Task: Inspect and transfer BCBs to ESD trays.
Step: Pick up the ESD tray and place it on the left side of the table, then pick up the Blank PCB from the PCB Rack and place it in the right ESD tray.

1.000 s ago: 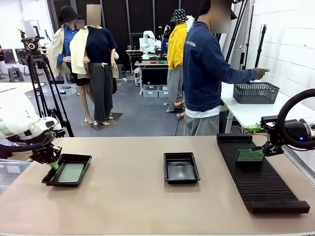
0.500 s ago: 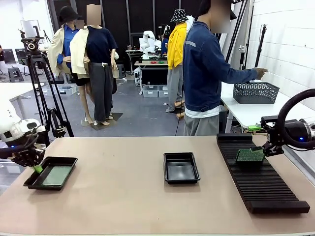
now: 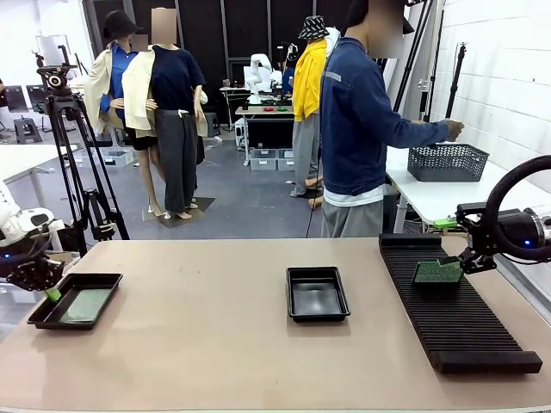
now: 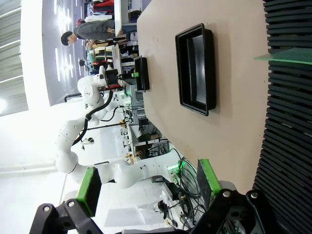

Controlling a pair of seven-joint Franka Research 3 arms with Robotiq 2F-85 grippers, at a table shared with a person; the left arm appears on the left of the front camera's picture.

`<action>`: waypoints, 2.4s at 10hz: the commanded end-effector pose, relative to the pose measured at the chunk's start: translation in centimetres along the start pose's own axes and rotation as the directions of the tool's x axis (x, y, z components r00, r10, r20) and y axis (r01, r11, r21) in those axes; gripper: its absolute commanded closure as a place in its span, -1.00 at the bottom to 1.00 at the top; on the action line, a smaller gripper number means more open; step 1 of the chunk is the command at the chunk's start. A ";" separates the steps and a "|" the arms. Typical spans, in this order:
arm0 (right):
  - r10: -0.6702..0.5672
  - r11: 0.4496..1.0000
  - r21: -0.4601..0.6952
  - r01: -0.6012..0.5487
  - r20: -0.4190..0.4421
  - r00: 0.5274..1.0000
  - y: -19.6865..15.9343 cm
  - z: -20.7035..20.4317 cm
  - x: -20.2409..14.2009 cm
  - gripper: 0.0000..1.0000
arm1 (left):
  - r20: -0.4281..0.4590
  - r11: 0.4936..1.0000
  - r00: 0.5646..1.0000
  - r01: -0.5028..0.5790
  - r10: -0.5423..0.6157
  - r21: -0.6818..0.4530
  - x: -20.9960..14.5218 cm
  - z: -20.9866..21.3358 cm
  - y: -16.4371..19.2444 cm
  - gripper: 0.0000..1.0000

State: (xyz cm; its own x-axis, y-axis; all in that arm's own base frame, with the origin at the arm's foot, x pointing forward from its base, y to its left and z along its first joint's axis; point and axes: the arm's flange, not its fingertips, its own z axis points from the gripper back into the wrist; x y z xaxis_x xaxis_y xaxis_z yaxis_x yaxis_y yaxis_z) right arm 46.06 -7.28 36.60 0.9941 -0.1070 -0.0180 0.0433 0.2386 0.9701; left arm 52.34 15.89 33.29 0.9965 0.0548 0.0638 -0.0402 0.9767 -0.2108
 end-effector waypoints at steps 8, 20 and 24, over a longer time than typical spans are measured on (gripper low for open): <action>-0.001 1.000 -0.004 0.001 0.005 1.000 0.0 -0.1 -0.2 -1.00 | 0.048 0.997 0.999 0.000 0.004 -0.083 -0.5 3.3 0.1 -0.78; -0.001 1.000 -0.004 0.001 0.005 1.000 0.0 -0.1 -0.2 -1.00 | 0.076 0.998 0.997 -0.014 0.018 -0.057 -1.4 5.7 -0.9 -1.00; -0.001 1.000 -0.004 0.001 0.005 1.000 0.0 -0.1 -0.2 -1.00 | 0.076 0.998 0.997 -0.014 0.018 -0.057 -1.4 5.7 -0.9 -1.00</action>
State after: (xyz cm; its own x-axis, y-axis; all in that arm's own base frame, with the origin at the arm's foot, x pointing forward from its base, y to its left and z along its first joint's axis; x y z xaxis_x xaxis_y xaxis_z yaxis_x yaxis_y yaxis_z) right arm 46.06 -7.28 36.61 0.9941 -0.1070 -0.0178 0.0431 0.2387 0.9701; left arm 50.52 16.03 38.76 0.9874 0.0873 0.1316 -0.0491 0.9616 -0.2700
